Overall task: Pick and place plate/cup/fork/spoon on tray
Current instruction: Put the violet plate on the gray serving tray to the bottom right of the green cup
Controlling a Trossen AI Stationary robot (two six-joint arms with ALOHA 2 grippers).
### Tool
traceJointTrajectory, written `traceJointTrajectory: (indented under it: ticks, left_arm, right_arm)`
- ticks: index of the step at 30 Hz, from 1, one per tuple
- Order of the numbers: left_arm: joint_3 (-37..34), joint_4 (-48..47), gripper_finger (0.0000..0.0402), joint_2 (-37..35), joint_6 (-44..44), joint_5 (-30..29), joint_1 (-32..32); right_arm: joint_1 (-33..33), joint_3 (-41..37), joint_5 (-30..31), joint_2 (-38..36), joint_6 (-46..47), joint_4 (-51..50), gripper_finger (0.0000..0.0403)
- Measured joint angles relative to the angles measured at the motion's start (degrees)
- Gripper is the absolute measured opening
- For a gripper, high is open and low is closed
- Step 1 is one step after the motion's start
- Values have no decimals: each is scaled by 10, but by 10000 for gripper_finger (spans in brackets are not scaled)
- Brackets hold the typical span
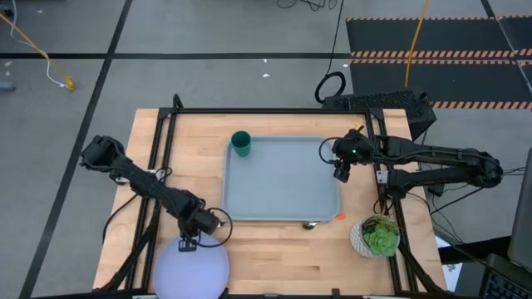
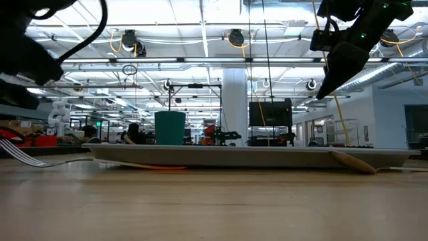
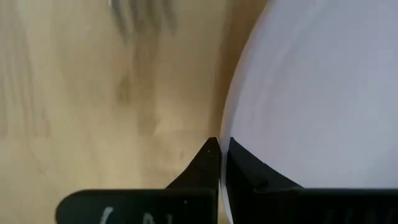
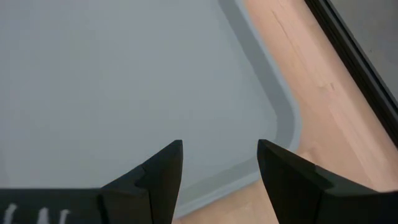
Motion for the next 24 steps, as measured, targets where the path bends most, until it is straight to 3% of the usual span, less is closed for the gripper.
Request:
traceJointTrajectory:
  ticks: [6, 13, 19, 24]
  left_arm:
    - [37, 8, 6, 0, 2, -8, 29]
    - [94, 7, 6, 0, -56, -16, 89]
    - [153, 6, 6, 0, -99, -85, 147]
    - [205, -9, 6, 0, -47, -138, 199]
  right_arm:
    - [0, 0, 0, 0, 3, -2, 199]
    - [0, 0, 0, 0, 3, -2, 199]
    - [0, 0, 0, 0, 3, -2, 199]
    - [0, 0, -1, 0, 1, 2, 199]
